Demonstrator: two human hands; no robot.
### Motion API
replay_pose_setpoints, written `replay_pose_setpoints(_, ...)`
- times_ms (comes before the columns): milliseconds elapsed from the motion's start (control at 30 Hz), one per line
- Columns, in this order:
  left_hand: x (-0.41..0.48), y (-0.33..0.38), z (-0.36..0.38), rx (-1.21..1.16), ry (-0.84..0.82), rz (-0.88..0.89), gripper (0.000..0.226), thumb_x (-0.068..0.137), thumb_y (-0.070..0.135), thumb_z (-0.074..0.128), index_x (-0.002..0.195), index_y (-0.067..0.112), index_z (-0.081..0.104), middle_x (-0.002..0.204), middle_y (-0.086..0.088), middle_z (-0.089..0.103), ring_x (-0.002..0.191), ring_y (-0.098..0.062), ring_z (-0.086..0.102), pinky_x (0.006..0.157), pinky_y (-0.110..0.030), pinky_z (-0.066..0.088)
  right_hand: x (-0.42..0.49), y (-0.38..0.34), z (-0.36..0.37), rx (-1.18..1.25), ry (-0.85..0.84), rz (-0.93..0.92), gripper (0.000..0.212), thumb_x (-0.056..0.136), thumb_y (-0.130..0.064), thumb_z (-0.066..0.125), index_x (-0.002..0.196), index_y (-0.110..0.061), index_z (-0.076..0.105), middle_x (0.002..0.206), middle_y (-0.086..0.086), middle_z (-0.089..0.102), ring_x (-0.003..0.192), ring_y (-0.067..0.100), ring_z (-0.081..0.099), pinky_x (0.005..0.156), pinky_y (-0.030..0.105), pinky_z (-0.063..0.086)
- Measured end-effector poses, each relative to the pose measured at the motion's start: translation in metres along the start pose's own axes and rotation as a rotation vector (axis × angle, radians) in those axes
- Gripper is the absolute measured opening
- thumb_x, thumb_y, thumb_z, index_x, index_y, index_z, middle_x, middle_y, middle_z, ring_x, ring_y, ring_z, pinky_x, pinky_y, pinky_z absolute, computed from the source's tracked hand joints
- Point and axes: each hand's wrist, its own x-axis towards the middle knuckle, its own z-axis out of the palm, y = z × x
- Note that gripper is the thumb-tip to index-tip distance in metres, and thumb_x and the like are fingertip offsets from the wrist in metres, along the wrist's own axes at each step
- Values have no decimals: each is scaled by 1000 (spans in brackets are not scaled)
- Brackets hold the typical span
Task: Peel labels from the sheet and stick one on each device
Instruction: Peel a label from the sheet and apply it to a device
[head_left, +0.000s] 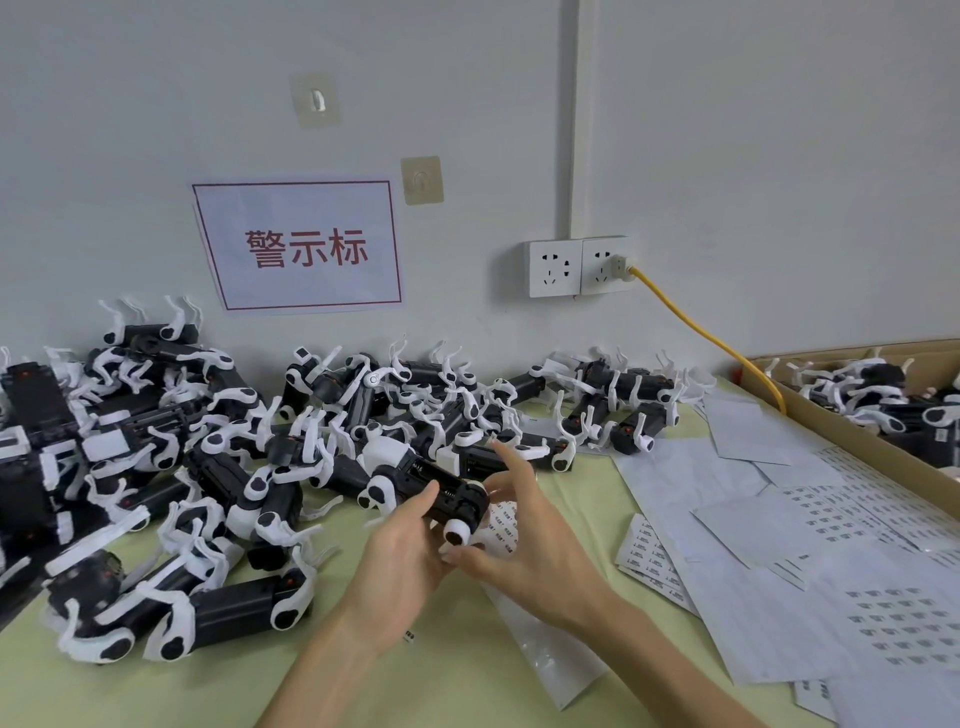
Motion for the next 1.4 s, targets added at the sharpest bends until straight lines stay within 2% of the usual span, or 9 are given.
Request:
replay_pose_setpoints(167,2,0,0,29,-3,-2,50,96,42,56,135,12,66,134,-13,66,124,-32,57,98,-47,50,0,-5,-1,134,145,-4,88,77,-63,70,149,-52,20,121,-36,52,118,-7,53,91,4,39)
replay_pose_setpoints(333,-2,-4,3,476,41,-3,39,83,33,65,121,32,73,122,4,73,118,-9,65,97,-32,51,3,-10,-11,339,333,15,80,72,-55,78,137,-58,33,117,-19,65,114,1,62,91,16,51)
replay_pose_setpoints(467,-1,-4,3,739,-9,-70,38,89,-1,54,111,20,76,108,1,78,98,-14,72,89,-23,50,7,-10,-25,576,403,118,79,65,-53,84,133,-49,44,113,-7,71,108,10,69,93,29,56)
replay_pose_setpoints(633,5,-2,-4,386,248,-60,36,98,-9,39,107,0,72,92,-18,77,79,-27,74,80,-36,57,13,-6,-35,884,313,253,83,57,-41,88,133,-34,55,121,11,67,112,26,69,106,54,50)
replay_pose_setpoints(833,11,2,-15,-84,353,-40,30,89,-16,43,100,2,64,85,-25,73,74,-33,76,66,-39,63,13,-5,-34,1007,228,310,86,56,-31,89,134,-23,54,125,22,65,102,27,72,105,51,52)
replay_pose_setpoints(933,12,-3,-17,-110,325,-36,36,90,-20,34,105,1,59,83,-23,74,78,-34,77,64,-37,64,13,-5,-34,1039,206,317,86,59,-28,87,137,-17,50,102,14,71,96,26,72,93,42,55)
replay_pose_setpoints(1033,12,-2,-18,-94,312,-6,37,90,-22,31,100,-2,60,86,-24,74,79,-35,75,68,-40,64,14,-5,-36,1187,186,334,77,76,-20,80,142,-2,45,110,15,68,94,28,67,95,43,55)
replay_pose_setpoints(1267,-5,7,-14,20,2,-81,32,92,19,67,121,8,72,120,-21,69,106,-36,69,88,-44,58,12,-11,-34,1001,-3,369,83,61,-39,81,133,-9,54,102,4,74,90,18,70,81,33,57)
replay_pose_setpoints(1400,-5,6,-2,261,-6,-165,48,84,53,76,110,12,76,97,-12,70,90,-24,66,93,-40,47,10,-11,-28,755,61,327,77,60,-50,82,129,-25,58,108,-3,77,104,18,70,94,41,53)
